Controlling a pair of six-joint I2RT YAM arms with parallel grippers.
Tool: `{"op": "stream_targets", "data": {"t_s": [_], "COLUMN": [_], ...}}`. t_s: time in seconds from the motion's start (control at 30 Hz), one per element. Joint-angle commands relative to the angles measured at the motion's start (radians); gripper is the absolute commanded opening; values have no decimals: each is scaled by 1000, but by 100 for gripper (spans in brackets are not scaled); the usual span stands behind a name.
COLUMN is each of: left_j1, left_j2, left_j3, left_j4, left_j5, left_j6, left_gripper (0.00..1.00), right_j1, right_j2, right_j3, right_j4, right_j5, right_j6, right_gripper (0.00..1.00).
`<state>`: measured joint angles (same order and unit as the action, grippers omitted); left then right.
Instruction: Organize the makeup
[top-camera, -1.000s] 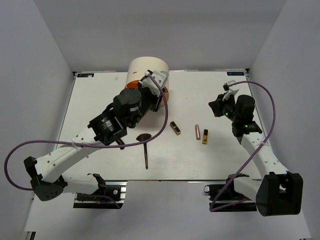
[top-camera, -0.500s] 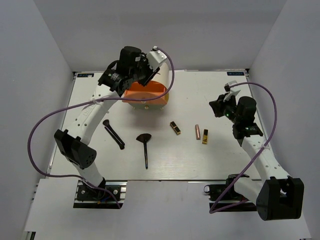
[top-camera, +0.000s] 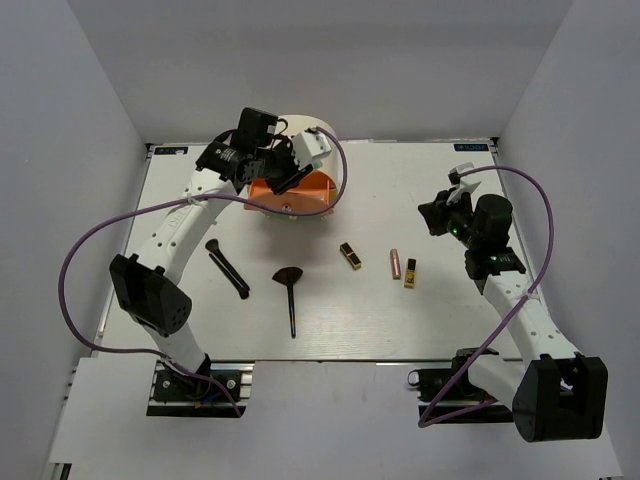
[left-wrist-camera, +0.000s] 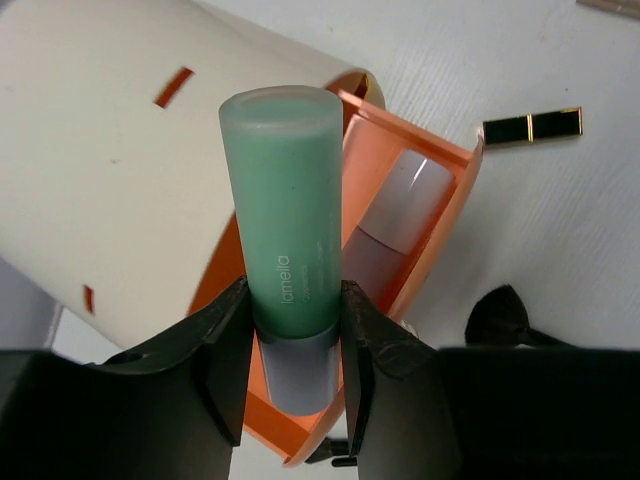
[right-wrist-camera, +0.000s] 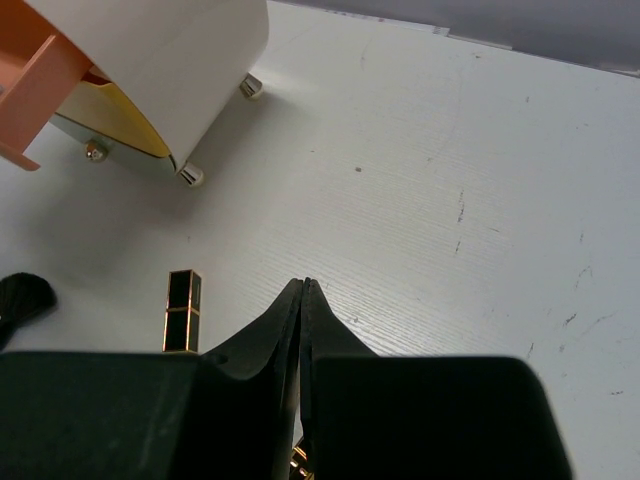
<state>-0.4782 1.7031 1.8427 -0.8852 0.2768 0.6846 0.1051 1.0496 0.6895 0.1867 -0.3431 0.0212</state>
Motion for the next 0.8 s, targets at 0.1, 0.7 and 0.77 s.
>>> {"op": "stream_targets", "data": {"t_s": [0.1,0.7,0.77], "left_j1": [26,26,26], "left_j2": [-34,-54,-57], "left_j3": [-57,-66,-71], "left_j4": [8,91,92], "left_j5": [-34,-125,-129], "left_j6": [27,36,35], "left_gripper": [2,43,50], "right_j1": [-1,-4,-2], "right_j2": [-8,3,4], "right_j3": [4,1,-1], "right_j4": [37,45,45], "right_j5": [-14,-20,-20], "right_j6": [17,20,20], "right_gripper": [4,4,4]}}
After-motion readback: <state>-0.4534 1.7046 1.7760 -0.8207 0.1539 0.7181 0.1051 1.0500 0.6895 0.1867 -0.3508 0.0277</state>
